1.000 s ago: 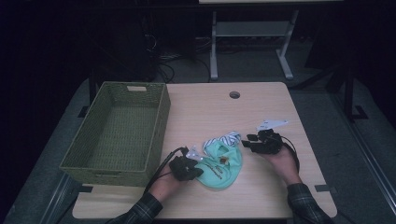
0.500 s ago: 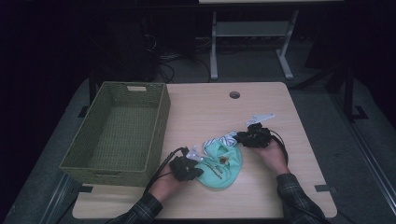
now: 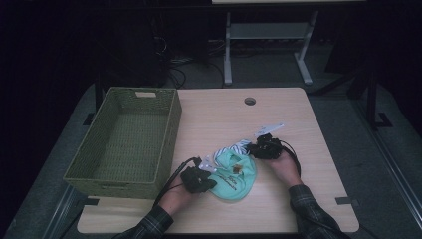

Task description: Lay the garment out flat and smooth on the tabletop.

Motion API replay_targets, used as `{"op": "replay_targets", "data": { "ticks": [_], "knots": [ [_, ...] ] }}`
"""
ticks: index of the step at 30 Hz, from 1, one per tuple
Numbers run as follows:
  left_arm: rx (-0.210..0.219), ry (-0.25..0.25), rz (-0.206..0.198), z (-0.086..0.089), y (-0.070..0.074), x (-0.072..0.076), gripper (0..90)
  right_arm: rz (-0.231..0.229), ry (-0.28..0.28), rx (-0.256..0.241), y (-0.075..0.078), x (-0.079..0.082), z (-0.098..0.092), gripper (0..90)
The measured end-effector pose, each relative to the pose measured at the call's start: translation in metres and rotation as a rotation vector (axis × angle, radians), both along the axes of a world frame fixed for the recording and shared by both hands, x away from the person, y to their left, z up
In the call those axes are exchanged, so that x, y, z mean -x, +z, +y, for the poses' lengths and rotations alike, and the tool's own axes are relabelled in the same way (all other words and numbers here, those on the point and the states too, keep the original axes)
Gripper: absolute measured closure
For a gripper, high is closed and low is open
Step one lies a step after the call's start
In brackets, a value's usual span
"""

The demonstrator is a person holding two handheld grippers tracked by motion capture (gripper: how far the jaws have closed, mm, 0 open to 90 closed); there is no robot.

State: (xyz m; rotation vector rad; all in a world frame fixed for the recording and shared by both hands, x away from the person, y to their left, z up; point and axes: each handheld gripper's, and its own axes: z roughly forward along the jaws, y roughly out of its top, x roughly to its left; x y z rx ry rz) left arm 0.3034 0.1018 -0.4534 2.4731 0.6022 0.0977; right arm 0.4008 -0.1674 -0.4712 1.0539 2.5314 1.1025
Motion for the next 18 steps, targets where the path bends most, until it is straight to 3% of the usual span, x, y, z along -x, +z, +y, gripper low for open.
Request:
{"op": "replay_targets", "data": {
  "ticks": [2, 18],
  "knots": [
    [-0.001, 0.000, -0.001, 0.000, 0.000, 0.000, 89.6, -0.002, 0.018, 0.015, 0.001, 0.001, 0.002, 88.5],
    [-0.004, 0.004, -0.003, -0.001, 0.000, 0.000, 89.6, -0.054, -0.051, 0.034, 0.014, 0.005, -0.015, 90.0]
  ]
}}
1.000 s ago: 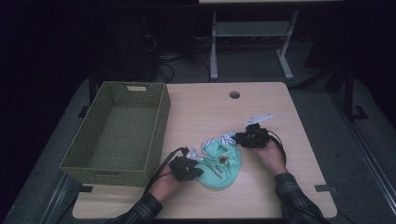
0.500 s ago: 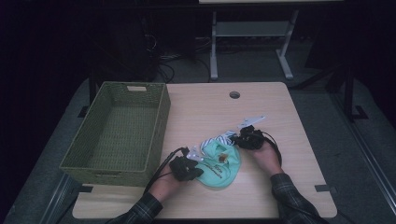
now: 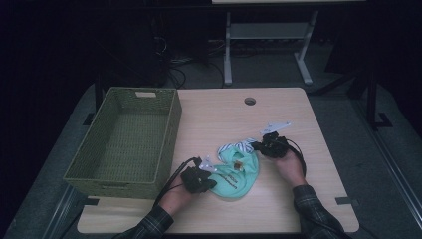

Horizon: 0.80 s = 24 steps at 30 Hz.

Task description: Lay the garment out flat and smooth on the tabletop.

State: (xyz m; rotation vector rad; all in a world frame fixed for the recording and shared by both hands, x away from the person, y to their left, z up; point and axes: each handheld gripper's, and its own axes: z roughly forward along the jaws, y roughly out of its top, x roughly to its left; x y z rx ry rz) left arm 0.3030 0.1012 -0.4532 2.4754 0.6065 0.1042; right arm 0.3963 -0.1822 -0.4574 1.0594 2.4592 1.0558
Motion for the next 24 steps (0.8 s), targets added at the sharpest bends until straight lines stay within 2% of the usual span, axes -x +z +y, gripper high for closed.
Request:
{"op": "replay_targets", "data": {
  "ticks": [2, 3, 6, 9, 11, 15, 20, 24],
  "knots": [
    [0.005, 0.004, 0.002, 0.000, 0.000, 0.000, 89.6, 0.001, -0.010, 0.004, 0.000, 0.000, -0.003, 90.0],
    [0.002, 0.001, 0.002, 0.000, 0.000, 0.000, 89.6, 0.000, -0.037, 0.009, 0.001, 0.000, -0.010, 90.0],
    [-0.001, 0.001, 0.000, 0.000, 0.000, 0.000, 89.6, -0.002, -0.069, 0.016, 0.000, 0.000, -0.020, 90.0],
    [-0.002, 0.002, -0.001, 0.000, 0.000, 0.000, 89.6, 0.011, -0.103, 0.031, -0.002, 0.001, -0.030, 90.0],
    [-0.002, 0.001, -0.001, 0.000, 0.000, 0.000, 89.6, 0.027, -0.110, 0.021, -0.005, 0.002, -0.035, 90.0],
    [-0.003, 0.002, -0.001, 0.000, 0.000, 0.000, 89.6, 0.026, -0.095, -0.014, -0.001, 0.004, -0.037, 89.0],
    [0.000, 0.007, 0.005, 0.000, 0.000, 0.000, 89.6, 0.035, -0.067, -0.071, 0.011, 0.003, -0.038, 81.6],
    [-0.004, 0.013, 0.011, -0.001, 0.001, -0.001, 89.6, 0.026, -0.045, -0.077, 0.021, 0.002, -0.036, 78.2]
  ]
}}
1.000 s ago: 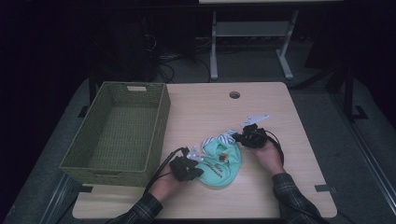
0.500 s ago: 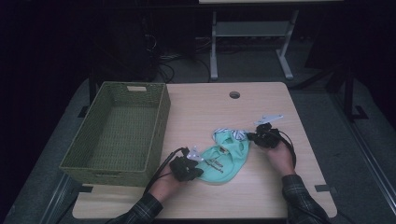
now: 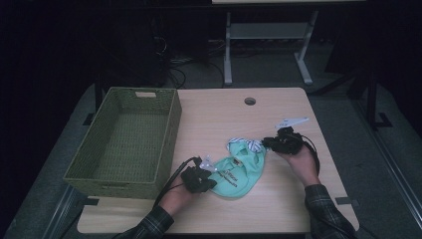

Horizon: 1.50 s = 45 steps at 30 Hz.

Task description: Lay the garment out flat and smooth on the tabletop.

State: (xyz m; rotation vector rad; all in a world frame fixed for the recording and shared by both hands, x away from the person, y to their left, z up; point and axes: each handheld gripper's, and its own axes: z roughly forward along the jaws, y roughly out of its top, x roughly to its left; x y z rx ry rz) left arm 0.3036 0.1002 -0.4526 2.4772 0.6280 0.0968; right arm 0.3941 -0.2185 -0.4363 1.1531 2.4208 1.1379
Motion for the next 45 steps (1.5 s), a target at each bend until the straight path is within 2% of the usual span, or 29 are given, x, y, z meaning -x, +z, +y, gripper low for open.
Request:
{"op": "replay_targets", "data": {
  "ticks": [6, 9, 16, 22, 30, 34, 40, 45],
  "knots": [
    [-0.010, -0.003, 0.004, 0.000, 0.001, -0.001, 89.6, -0.028, 0.041, 0.007, 0.015, -0.005, 0.013, 74.1],
    [0.004, 0.007, 0.003, -0.001, 0.000, -0.001, 89.6, -0.029, 0.057, -0.007, 0.021, -0.009, 0.023, 72.3],
    [-0.004, -0.001, 0.006, -0.001, 0.000, -0.002, 89.6, -0.028, 0.104, 0.002, 0.025, -0.019, 0.048, 72.2],
    [0.001, 0.004, 0.013, -0.001, 0.000, -0.002, 89.6, -0.009, 0.153, 0.032, 0.017, -0.029, 0.071, 71.7],
    [0.000, 0.001, 0.023, -0.001, 0.001, -0.003, 89.6, 0.026, 0.175, 0.073, 0.000, -0.040, 0.095, 71.3],
    [-0.002, -0.002, 0.020, -0.001, 0.001, -0.003, 89.6, 0.038, 0.176, 0.098, -0.009, -0.043, 0.102, 70.7],
    [-0.001, -0.002, 0.018, -0.001, 0.001, -0.003, 89.6, 0.063, 0.174, 0.110, -0.023, -0.047, 0.106, 70.7],
    [0.000, -0.002, 0.020, -0.002, 0.001, -0.003, 89.6, 0.050, 0.166, 0.123, -0.027, -0.045, 0.107, 74.2]
  ]
}}
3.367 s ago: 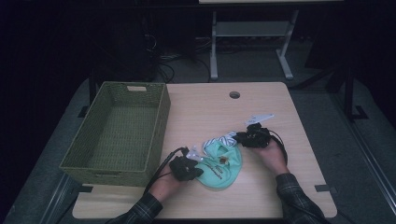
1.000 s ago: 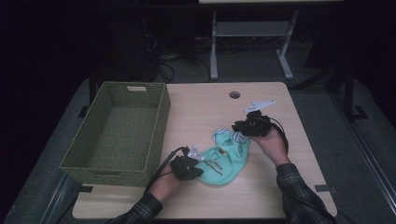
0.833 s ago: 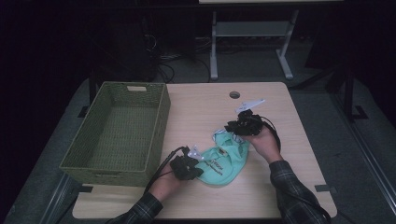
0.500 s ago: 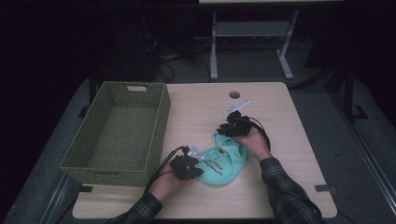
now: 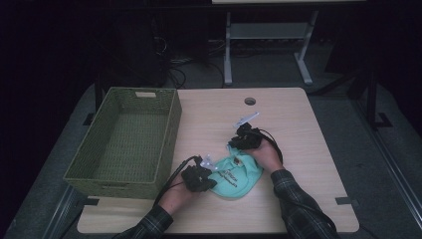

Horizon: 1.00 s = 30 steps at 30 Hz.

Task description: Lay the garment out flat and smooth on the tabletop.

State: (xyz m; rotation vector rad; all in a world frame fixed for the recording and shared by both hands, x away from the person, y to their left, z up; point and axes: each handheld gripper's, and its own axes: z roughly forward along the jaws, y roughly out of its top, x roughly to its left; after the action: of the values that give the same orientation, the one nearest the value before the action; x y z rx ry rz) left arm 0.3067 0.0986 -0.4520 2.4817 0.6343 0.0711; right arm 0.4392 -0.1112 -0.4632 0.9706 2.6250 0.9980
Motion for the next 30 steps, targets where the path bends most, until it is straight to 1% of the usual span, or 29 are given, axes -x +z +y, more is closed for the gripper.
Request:
{"op": "replay_targets", "data": {
  "ticks": [2, 4, 6, 8, 9, 10, 12, 13, 17, 18, 22, 25, 27, 30],
  "knots": [
    [-0.001, 0.000, 0.000, 0.000, 0.000, 0.000, 89.6, -0.011, -0.002, 0.006, 0.000, 0.001, 0.000, 79.0],
    [-0.002, 0.001, -0.001, 0.000, 0.000, 0.000, 89.6, -0.007, -0.006, 0.010, 0.000, 0.001, 0.000, 82.1],
    [0.000, 0.006, -0.003, -0.001, 0.000, 0.001, 89.6, -0.012, -0.008, 0.016, 0.000, 0.001, 0.001, 83.3],
    [-0.001, 0.005, -0.004, -0.001, 0.000, 0.001, 89.6, -0.005, -0.012, 0.015, 0.001, 0.001, 0.001, 84.2],
    [0.000, 0.006, -0.003, -0.001, 0.000, 0.001, 89.6, -0.005, -0.016, 0.014, 0.002, 0.001, 0.001, 84.5],
    [0.001, 0.007, -0.001, -0.001, 0.000, 0.000, 89.6, -0.017, -0.022, 0.012, 0.003, 0.001, 0.000, 84.6],
    [0.001, 0.007, 0.000, -0.001, 0.000, 0.000, 89.6, -0.022, -0.045, -0.004, 0.008, 0.001, -0.004, 84.8],
    [0.001, 0.006, -0.001, -0.001, 0.000, 0.000, 89.6, -0.033, -0.054, -0.013, 0.011, -0.001, -0.007, 84.8],
    [0.000, 0.010, -0.006, -0.001, 0.000, 0.001, 89.6, -0.042, -0.076, -0.029, 0.020, -0.005, -0.014, 84.8],
    [-0.010, 0.001, -0.005, -0.001, 0.001, 0.000, 89.7, -0.047, -0.083, -0.032, 0.022, -0.006, -0.016, 84.9],
    [-0.001, 0.009, -0.001, -0.001, 0.000, 0.001, 89.6, -0.065, -0.122, -0.042, 0.030, -0.012, -0.023, 84.9],
    [-0.010, 0.001, -0.001, -0.001, 0.001, 0.001, 89.6, -0.072, -0.149, -0.037, 0.032, -0.019, -0.028, 84.9],
    [-0.011, 0.001, -0.001, -0.001, 0.001, 0.001, 89.6, -0.064, -0.167, -0.035, 0.032, -0.023, -0.031, 84.9],
    [-0.017, 0.000, 0.001, -0.001, 0.001, 0.001, 89.7, -0.069, -0.185, -0.026, 0.030, -0.031, -0.035, 85.1]
  ]
}}
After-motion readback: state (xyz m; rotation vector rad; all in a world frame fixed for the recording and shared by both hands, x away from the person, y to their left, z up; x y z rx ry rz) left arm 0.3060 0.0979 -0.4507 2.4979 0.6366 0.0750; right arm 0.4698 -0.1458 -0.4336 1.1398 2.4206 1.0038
